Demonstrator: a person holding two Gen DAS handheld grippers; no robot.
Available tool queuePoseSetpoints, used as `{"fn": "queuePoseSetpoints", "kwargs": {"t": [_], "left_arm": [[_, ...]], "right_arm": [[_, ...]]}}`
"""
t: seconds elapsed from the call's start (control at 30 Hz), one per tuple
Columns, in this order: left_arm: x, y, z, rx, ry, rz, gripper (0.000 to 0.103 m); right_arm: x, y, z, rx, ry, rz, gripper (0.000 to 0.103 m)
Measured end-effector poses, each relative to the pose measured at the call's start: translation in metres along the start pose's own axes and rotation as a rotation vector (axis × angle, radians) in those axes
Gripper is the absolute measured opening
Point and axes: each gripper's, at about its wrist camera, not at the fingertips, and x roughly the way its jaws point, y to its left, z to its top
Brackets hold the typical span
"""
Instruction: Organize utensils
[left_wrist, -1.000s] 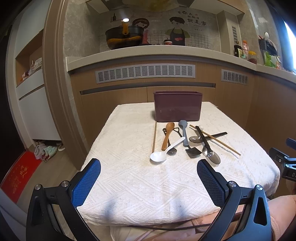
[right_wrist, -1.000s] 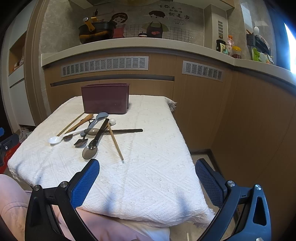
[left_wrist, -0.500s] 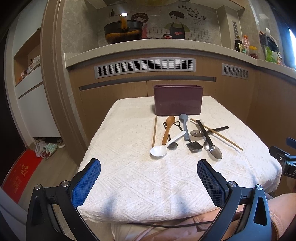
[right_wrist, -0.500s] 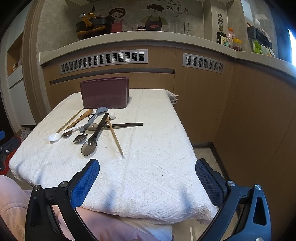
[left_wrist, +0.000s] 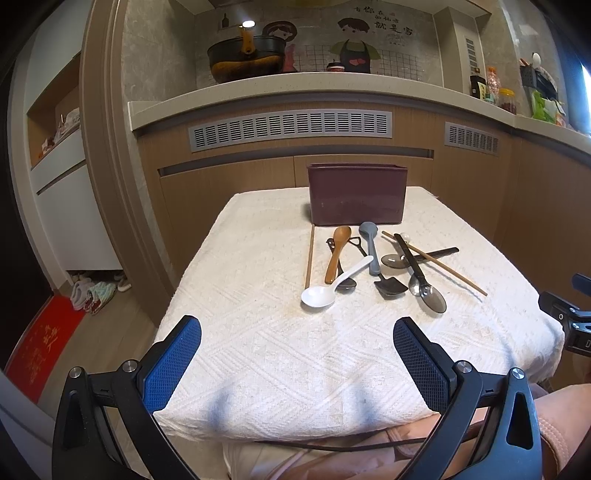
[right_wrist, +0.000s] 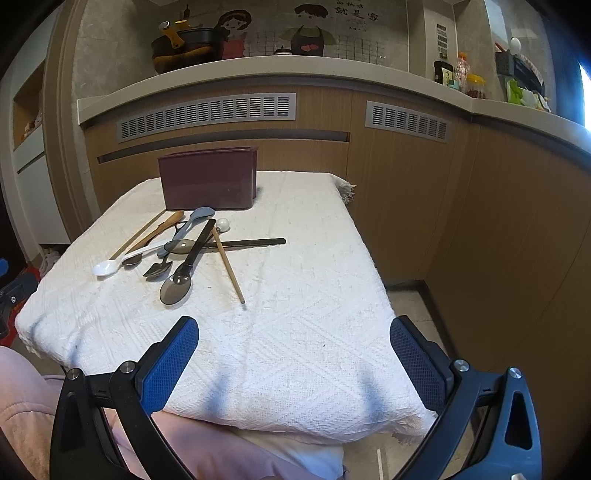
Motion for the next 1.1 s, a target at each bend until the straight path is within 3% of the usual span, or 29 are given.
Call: {"fn": "queuePoseSetpoints", "kwargs": {"t": [1.1], "left_arm": [[-0.0041, 0.0035, 0.001, -0.011, -0.007, 0.002, 0.103]], "right_arm": [[-0.0064, -0.0011, 0.0027, -0.003, -0.015, -0.005, 0.103]]}}
